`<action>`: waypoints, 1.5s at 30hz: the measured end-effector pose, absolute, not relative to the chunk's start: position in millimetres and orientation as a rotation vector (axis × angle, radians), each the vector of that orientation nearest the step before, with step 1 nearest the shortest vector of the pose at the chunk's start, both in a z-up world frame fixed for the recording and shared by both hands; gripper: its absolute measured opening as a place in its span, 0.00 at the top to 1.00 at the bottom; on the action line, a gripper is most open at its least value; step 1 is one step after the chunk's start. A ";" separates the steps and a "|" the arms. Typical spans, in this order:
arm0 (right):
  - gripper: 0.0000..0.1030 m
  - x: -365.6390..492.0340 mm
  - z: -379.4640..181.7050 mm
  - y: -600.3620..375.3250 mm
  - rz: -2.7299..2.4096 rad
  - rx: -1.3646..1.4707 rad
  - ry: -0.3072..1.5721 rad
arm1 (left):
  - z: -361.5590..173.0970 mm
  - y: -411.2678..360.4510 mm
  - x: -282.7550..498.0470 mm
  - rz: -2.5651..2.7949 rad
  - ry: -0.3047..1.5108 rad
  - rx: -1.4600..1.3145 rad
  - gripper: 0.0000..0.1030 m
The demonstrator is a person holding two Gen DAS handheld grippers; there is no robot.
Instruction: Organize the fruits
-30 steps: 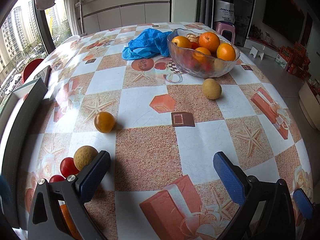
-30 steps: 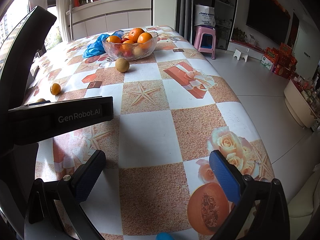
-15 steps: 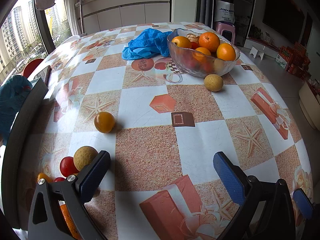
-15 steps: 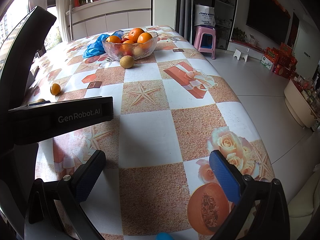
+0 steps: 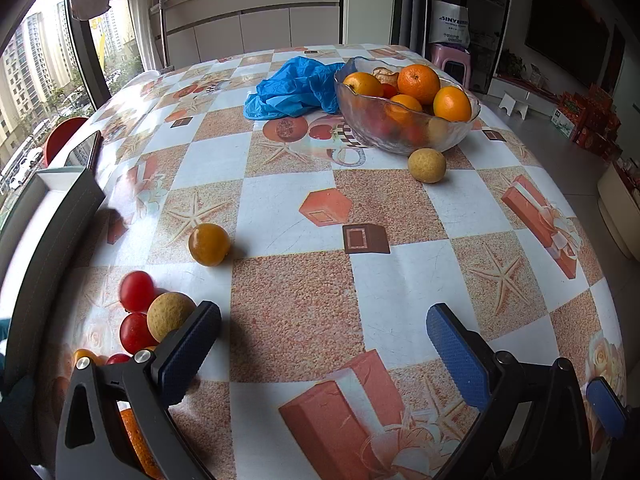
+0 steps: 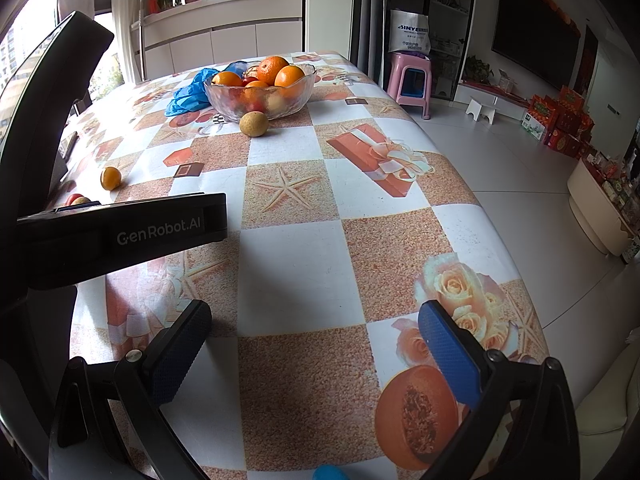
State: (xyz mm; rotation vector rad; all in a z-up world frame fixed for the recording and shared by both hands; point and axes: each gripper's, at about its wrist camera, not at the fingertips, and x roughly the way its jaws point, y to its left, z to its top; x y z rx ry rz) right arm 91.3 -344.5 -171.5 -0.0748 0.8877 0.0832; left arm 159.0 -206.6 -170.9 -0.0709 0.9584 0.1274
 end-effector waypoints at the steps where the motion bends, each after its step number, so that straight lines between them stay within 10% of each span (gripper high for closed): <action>1: 0.00 91.2 -171.7 -344.7 0.083 -0.075 0.887 | -171.0 -206.4 159.0 0.127 0.959 -0.071 0.00; 45: 0.00 124.0 -164.0 -326.4 0.149 -0.138 0.973 | -138.0 -102.5 54.0 0.089 0.874 -0.082 0.00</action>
